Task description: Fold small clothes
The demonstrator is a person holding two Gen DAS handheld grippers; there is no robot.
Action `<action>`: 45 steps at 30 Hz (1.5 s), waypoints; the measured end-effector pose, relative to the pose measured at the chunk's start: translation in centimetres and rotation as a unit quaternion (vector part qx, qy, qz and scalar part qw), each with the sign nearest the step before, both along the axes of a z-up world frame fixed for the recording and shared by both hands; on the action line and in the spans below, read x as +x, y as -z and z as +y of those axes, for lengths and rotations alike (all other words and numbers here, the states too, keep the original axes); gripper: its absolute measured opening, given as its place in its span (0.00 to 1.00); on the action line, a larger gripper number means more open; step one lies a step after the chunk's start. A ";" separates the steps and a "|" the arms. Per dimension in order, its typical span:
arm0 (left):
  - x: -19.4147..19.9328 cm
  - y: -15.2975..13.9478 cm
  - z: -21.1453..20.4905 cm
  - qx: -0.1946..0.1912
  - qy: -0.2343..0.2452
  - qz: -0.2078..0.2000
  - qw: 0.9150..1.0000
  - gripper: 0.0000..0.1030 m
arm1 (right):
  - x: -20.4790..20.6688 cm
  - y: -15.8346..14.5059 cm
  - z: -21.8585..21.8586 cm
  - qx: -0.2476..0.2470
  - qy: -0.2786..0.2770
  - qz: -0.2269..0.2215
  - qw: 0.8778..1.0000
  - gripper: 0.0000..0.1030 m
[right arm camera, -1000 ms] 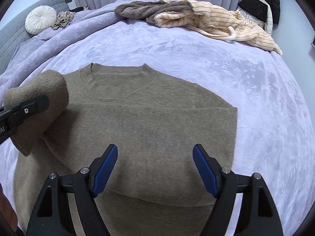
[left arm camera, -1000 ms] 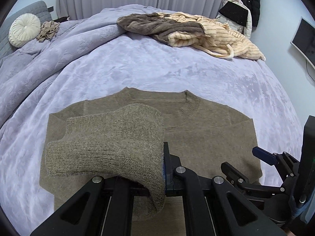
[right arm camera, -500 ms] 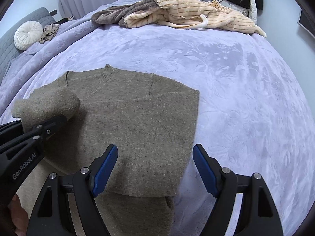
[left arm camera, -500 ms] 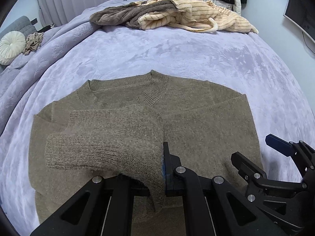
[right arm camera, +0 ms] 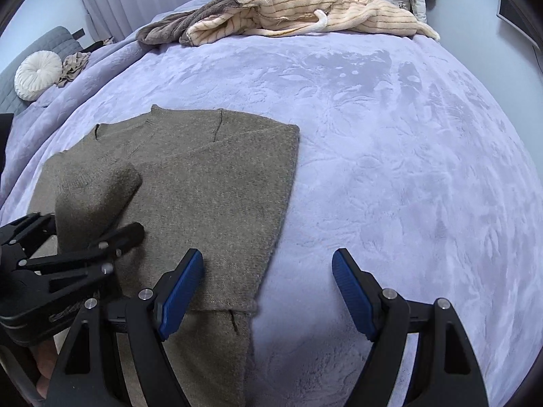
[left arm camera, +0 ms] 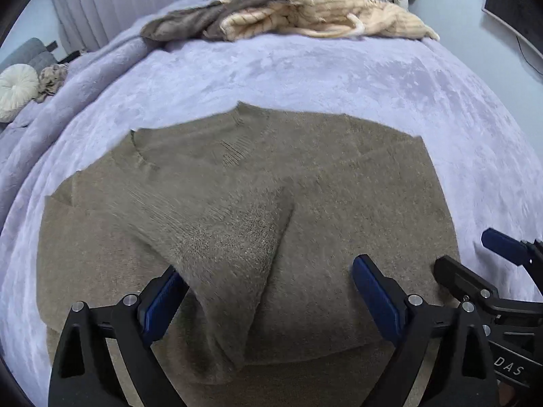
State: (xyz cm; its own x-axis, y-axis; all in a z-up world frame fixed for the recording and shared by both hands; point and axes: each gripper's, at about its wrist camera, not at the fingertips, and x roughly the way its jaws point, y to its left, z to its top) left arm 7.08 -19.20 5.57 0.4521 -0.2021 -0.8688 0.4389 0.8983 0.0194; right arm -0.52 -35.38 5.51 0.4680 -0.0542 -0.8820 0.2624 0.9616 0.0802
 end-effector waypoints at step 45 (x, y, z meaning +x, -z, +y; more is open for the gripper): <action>3.7 2.2 13.7 -0.071 -0.091 0.068 0.991 0.91 | 1.6 0.7 4.5 0.153 -0.036 -0.067 0.985 0.74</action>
